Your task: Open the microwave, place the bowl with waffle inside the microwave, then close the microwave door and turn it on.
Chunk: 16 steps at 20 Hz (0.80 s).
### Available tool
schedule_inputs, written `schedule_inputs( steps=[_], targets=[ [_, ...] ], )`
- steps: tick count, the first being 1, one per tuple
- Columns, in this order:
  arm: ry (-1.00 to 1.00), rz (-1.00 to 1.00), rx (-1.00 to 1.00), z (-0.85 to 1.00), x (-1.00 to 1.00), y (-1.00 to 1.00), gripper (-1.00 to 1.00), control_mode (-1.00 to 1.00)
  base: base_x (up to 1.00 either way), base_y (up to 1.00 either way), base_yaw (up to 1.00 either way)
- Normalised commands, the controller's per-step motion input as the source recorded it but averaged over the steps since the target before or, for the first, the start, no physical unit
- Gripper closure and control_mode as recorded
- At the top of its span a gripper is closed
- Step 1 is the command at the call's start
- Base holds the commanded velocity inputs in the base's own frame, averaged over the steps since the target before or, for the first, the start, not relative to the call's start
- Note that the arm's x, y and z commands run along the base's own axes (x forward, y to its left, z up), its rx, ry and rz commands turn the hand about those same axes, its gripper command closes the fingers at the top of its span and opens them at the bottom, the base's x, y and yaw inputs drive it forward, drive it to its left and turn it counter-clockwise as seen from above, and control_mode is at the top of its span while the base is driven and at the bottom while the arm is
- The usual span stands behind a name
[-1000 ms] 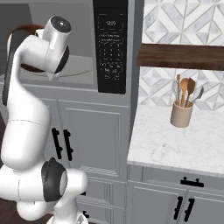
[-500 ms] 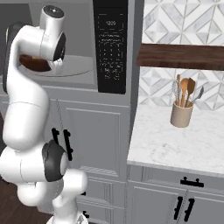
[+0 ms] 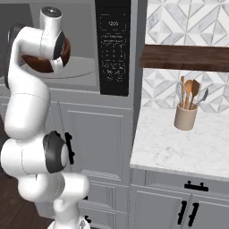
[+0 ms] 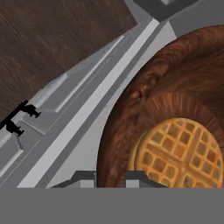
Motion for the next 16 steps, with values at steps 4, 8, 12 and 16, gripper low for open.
schedule_inputs(
  steps=[4, 8, 12, 16],
  targets=[
    [0.0, -0.09, 0.0, -0.16, 0.15, 0.01, 1.0, -1.0, 0.0, 0.0, 0.0],
    [0.0, -0.09, 0.0, -0.09, 0.26, 0.0, 1.0, -1.0, 0.0, 0.0, 0.0],
    [0.0, -0.09, 0.0, -0.05, 0.47, 0.0, 1.0, -1.0, 0.0, 0.0, 0.0],
    [0.0, -0.06, 0.0, 0.0, 0.49, 0.0, 1.0, -1.0, 0.0, 0.0, 0.0]
  ],
)
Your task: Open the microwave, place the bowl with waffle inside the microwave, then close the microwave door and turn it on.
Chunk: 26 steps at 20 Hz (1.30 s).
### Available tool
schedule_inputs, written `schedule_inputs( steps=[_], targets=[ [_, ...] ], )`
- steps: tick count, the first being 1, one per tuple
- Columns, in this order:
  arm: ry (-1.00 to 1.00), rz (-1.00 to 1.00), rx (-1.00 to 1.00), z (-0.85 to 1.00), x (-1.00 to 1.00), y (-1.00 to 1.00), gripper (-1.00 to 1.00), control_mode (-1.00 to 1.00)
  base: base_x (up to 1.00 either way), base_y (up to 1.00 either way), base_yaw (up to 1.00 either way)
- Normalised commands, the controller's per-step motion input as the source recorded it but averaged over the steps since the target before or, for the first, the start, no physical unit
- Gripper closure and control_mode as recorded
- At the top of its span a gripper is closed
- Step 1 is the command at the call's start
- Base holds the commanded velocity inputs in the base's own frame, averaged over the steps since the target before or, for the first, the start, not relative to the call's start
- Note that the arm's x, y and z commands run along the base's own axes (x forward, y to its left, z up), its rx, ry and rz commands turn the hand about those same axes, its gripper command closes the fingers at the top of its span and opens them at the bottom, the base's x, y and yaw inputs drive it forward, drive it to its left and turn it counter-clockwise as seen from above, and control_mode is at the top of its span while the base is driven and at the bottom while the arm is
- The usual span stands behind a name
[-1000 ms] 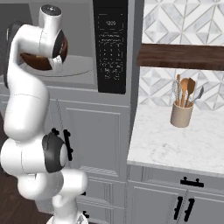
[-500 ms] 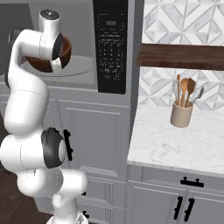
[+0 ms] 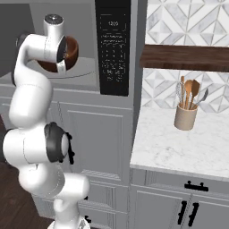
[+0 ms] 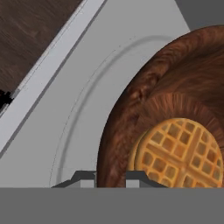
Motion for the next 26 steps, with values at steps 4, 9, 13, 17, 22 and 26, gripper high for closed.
schedule_inputs(
  steps=[4, 9, 13, 17, 22, 26],
  targets=[
    [0.01, -0.04, 0.0, 0.0, 0.47, 0.02, 1.0, -1.0, 0.0, 0.0, 0.0],
    [0.05, -0.04, 0.0, -0.02, 0.53, 0.18, -1.0, -1.0, 0.0, 0.0, 0.0],
    [0.01, -0.08, 0.0, -0.07, 0.24, 0.03, -1.0, -1.0, 0.0, 0.0, 0.0],
    [-0.03, -0.08, 0.0, 0.0, -0.16, 0.0, -1.0, -1.0, 0.0, 0.0, 0.0],
    [-0.15, -0.12, 0.15, 0.0, -0.92, -0.07, -1.0, -1.0, 0.0, 0.0, 0.0],
    [-0.17, -0.06, 0.15, 0.0, -0.85, -0.23, -1.0, -1.0, 0.0, 0.0, 0.0]
  ],
)
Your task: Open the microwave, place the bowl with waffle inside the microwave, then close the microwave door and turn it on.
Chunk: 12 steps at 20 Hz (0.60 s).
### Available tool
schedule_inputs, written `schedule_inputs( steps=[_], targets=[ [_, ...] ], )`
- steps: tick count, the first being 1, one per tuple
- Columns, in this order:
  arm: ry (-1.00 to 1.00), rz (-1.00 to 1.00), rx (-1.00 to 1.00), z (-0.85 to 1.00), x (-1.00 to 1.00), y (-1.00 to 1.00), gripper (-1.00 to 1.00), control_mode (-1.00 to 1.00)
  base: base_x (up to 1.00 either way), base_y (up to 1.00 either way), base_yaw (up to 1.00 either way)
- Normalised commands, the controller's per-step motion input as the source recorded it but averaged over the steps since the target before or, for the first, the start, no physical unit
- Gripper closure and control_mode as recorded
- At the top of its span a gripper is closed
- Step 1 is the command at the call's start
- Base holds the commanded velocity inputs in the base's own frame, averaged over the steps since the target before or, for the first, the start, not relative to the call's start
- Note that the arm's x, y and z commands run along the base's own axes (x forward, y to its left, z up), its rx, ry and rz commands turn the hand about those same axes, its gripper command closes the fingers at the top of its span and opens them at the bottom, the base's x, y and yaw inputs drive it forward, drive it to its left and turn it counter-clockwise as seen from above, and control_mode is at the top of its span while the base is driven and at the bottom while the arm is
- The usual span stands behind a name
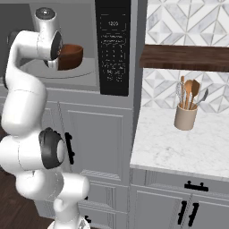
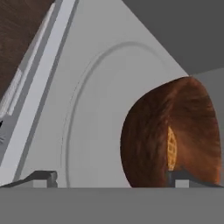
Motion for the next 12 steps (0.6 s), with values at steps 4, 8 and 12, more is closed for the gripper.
schedule_inputs(
  steps=[4, 8, 12],
  targets=[
    [-0.14, 0.0, 0.13, 0.0, -0.9, -0.32, -1.0, -1.0, 0.0, 0.0, 0.0],
    [-0.14, 0.07, 0.06, 0.02, -0.99, -0.41, -1.0, -1.0, 0.0, 0.0, 0.0],
    [-0.12, 0.2, 0.01, 0.25, -1.0, -0.57, -1.0, -1.0, 0.0, 0.0, 0.0]
  ],
)
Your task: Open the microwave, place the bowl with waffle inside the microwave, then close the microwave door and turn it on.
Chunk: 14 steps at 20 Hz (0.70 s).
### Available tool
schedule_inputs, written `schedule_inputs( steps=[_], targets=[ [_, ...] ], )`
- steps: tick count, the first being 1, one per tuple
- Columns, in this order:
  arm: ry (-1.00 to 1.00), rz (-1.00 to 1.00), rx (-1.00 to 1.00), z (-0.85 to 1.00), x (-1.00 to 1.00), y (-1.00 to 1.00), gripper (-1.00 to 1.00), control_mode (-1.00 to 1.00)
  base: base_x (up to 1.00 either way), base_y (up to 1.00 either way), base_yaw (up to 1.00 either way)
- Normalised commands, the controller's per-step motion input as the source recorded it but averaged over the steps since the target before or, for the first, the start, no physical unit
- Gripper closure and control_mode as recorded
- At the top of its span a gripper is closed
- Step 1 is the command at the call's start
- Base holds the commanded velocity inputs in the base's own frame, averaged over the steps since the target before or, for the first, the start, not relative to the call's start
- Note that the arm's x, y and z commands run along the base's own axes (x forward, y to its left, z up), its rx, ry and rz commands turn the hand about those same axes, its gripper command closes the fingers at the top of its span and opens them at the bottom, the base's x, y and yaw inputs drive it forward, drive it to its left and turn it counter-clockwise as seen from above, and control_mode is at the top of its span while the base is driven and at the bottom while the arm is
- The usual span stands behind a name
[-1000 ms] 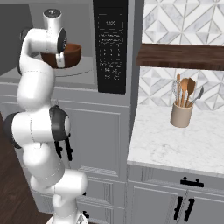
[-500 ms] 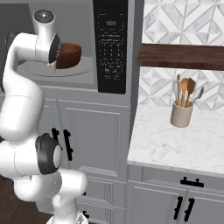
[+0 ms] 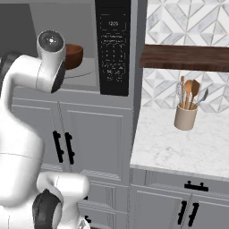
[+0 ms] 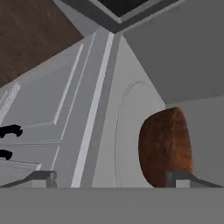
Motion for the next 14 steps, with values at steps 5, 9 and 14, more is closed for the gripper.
schedule_inputs(
  steps=[5, 9, 14],
  targets=[
    [-0.17, 0.36, 0.0, 0.26, -1.0, -0.62, -1.0, -1.0, 0.0, 0.0, 0.0],
    [-0.14, 0.49, 0.0, 0.24, -1.0, -0.4, -1.0, -1.0, 0.0, 0.0, 0.0],
    [-0.14, 0.21, 0.01, 0.29, -1.0, -0.03, -1.0, -1.0, 0.0, 0.0, 0.0]
  ],
)
